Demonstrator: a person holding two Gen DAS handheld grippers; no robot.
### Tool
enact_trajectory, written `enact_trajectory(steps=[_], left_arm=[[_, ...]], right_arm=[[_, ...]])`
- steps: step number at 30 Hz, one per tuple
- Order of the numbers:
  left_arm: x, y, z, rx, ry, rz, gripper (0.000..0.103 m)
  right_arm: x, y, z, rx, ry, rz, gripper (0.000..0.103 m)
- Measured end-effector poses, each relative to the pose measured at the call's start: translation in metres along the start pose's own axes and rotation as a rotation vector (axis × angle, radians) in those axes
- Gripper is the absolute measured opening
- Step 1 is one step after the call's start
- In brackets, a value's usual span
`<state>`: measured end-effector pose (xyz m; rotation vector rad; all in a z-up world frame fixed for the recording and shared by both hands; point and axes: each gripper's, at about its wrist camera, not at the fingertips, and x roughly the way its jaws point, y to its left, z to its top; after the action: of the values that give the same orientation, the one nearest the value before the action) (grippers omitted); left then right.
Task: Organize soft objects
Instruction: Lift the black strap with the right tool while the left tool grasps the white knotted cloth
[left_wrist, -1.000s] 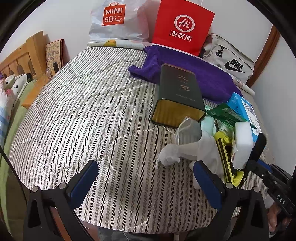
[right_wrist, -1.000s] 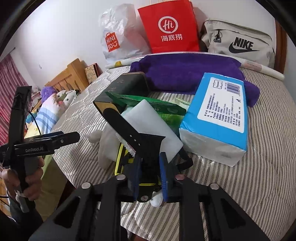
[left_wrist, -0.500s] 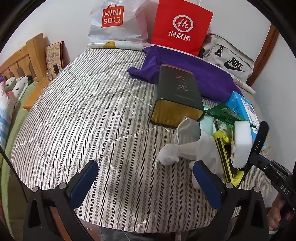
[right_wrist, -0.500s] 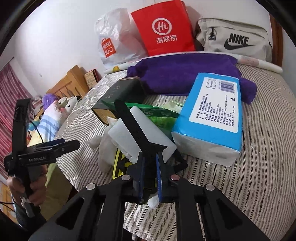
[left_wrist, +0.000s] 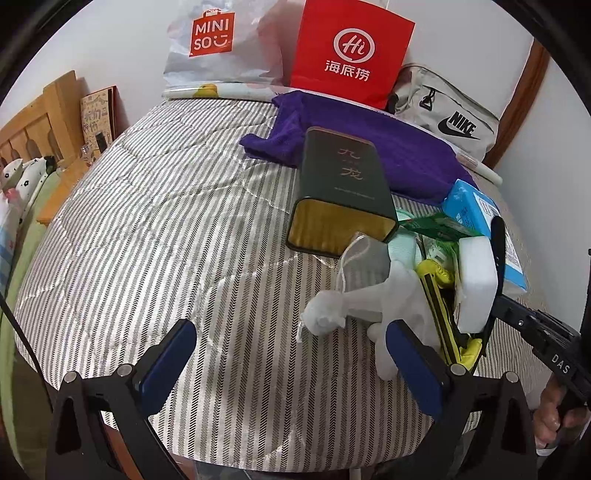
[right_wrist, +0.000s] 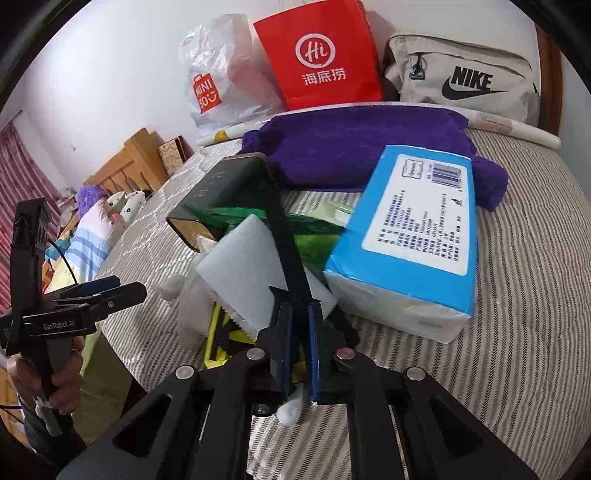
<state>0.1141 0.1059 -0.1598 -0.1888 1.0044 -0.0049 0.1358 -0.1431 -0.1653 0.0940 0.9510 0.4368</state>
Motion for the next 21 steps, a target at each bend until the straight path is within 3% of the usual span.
enact_trajectory(steps=[6, 13, 21], left_arm=[[0.004, -0.002, 0.001, 0.004, 0.011, 0.015, 0.103], [0.009, -0.004, 0.004, 0.005, 0.023, 0.019, 0.103], [0.011, -0.006, 0.003, 0.014, 0.032, 0.016, 0.103]], right_arm=[[0.008, -0.008, 0.005, 0.012, 0.009, 0.002, 0.009], [0.016, -0.020, 0.001, 0.022, 0.070, -0.065, 0.010], [0.027, -0.023, -0.001, 0.031, 0.070, -0.031, 0.015]])
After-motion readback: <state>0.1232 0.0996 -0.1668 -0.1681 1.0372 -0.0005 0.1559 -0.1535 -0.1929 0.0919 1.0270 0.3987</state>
